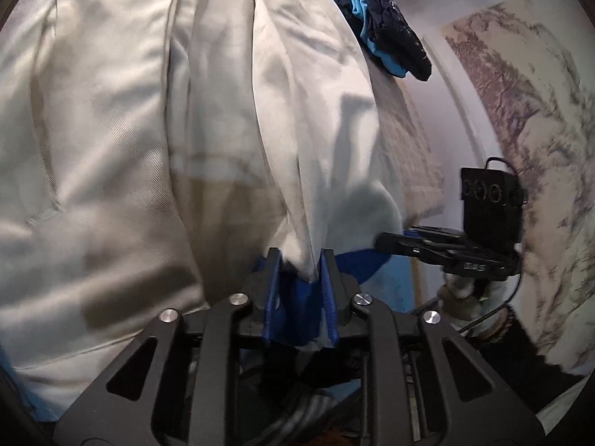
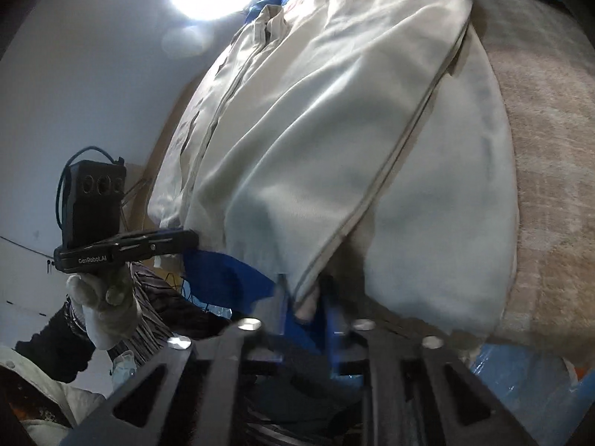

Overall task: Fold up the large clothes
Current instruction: 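Fold the held side edge and sleeve inward onto the jacket back with both grippers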

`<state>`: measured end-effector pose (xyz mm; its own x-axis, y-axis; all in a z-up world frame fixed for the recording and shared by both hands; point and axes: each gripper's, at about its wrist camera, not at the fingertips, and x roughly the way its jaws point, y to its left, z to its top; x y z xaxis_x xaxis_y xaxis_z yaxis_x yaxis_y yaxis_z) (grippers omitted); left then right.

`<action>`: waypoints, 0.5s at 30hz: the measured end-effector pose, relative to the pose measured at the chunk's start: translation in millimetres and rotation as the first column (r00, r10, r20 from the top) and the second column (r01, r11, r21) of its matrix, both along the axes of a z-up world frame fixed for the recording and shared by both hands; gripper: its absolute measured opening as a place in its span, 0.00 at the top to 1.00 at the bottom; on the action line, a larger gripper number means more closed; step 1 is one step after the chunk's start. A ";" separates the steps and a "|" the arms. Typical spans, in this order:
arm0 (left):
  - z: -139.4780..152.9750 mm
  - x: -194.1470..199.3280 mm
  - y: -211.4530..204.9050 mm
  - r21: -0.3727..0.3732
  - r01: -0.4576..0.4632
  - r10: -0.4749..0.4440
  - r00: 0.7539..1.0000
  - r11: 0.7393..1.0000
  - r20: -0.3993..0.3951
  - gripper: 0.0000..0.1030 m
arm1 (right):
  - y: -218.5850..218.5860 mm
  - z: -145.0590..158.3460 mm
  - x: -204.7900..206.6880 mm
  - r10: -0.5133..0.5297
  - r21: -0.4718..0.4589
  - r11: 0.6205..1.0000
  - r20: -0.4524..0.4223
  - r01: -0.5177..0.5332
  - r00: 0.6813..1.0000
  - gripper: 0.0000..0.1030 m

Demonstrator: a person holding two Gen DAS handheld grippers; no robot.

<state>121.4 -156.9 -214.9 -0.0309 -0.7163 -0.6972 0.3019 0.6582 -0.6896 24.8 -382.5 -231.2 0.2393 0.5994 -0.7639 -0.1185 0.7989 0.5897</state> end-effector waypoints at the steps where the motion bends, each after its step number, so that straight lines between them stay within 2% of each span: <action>1: -0.9 0.2 -0.8 -0.016 -0.002 0.002 1.000 1.000 -0.009 0.88 | -2.6 2.8 -1.3 -0.003 0.022 1.000 0.003 0.003 1.000 0.95; 3: -1.9 0.6 -1.5 -0.082 -0.015 0.011 0.999 0.997 -0.048 0.90 | -10.7 14.9 -7.9 -0.019 0.052 0.998 0.024 0.018 1.000 0.97; 4: -2.3 0.3 -3.7 -0.139 -0.027 0.015 0.996 0.990 -0.085 0.90 | -15.6 23.4 -10.9 -0.024 0.060 0.998 0.040 0.022 0.999 0.97; 7: 3.2 -2.8 -19.7 -0.293 -0.037 -0.007 0.989 0.955 -0.147 0.91 | -37.4 57.1 -28.3 -0.044 0.063 0.997 0.101 0.038 0.994 0.97; 9: 8.2 -6.5 -37.4 -0.365 -0.012 -0.045 0.988 0.931 -0.147 0.91 | -53.6 76.5 -41.3 -0.057 0.037 0.998 0.140 0.052 0.988 0.97; 12: 10.1 -11.7 -67.3 -0.347 0.077 -0.110 0.991 0.935 -0.076 0.92 | -76.2 81.9 -49.8 -0.098 0.041 0.995 0.146 0.093 0.984 0.97; 15: -5.5 -11.2 -74.0 -0.203 0.108 -0.114 0.993 0.973 -0.018 0.93 | -74.8 55.5 -42.8 -0.111 0.032 0.994 0.084 0.109 0.990 0.97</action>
<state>110.2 -230.8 -220.3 -0.1368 -0.8327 -0.5366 0.3429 0.4684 -0.8143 -18.0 -457.4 -175.6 0.3689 0.5859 -0.7215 -0.0820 0.7938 0.6027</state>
